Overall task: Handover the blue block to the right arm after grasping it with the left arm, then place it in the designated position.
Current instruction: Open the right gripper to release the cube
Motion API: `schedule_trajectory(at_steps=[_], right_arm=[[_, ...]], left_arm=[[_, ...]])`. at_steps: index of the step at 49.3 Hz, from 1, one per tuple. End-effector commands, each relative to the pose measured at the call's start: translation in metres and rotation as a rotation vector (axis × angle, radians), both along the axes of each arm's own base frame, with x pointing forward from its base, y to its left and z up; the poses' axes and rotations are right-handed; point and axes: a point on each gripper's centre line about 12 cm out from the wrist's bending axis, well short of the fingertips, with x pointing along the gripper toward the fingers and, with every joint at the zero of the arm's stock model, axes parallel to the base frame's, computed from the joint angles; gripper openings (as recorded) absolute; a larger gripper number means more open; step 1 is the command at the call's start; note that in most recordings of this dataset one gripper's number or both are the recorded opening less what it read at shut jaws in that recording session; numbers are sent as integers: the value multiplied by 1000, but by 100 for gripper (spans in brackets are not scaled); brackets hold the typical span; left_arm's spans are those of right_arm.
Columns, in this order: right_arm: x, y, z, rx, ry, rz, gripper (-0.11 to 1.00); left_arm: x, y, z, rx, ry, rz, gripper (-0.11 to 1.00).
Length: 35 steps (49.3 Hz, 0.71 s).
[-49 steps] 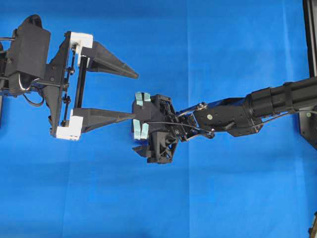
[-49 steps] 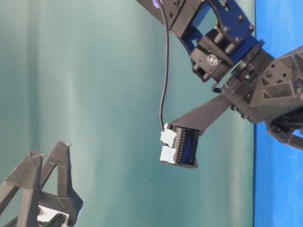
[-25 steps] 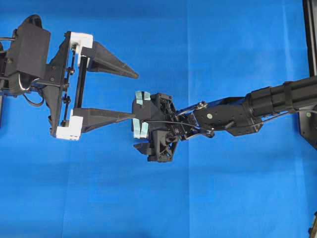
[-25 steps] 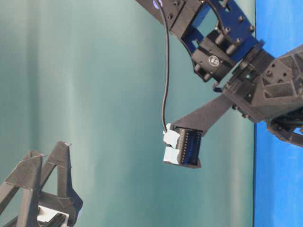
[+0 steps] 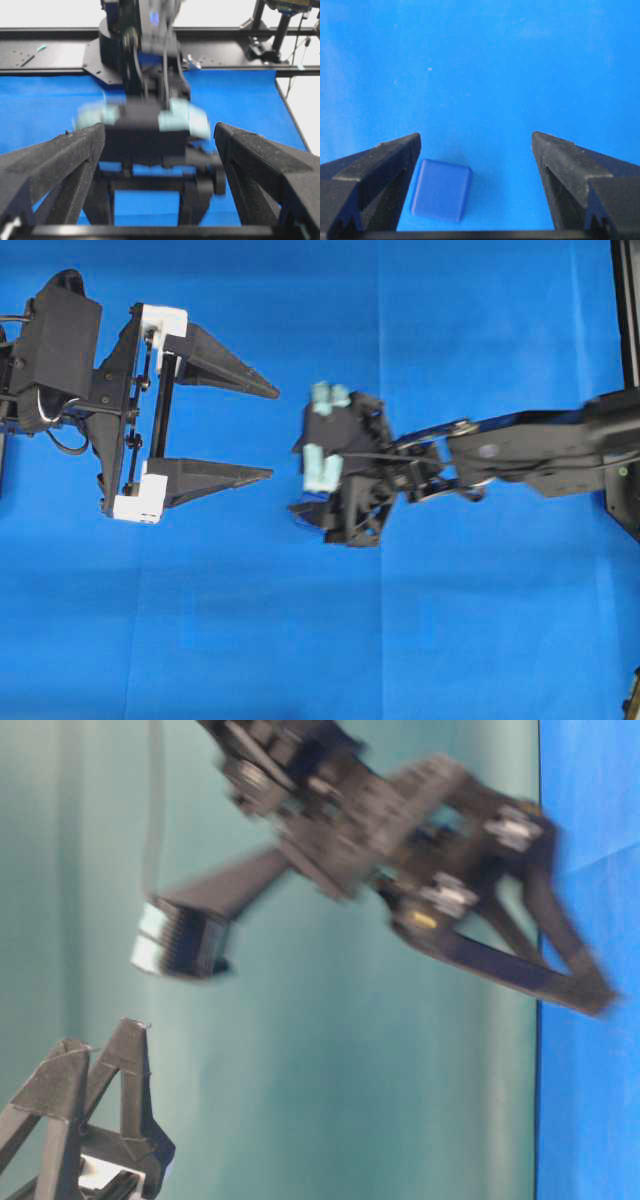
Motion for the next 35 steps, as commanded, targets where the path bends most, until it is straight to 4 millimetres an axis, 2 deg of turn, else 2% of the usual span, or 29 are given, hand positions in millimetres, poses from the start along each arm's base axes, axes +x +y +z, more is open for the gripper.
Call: schedule_trajectory(at_steps=[1, 20, 35], right_arm=[[-12, -2, 34, -3, -67, -5, 84], [-73, -13, 102, -38, -193, -37, 84], [-111, -21, 136, -57, -267, -69, 84]], left_arm=[[-8, 2, 18, 0, -54, 3, 93], [-7, 1, 18, 0, -54, 3, 93], [-7, 1, 18, 0, -52, 3, 93]])
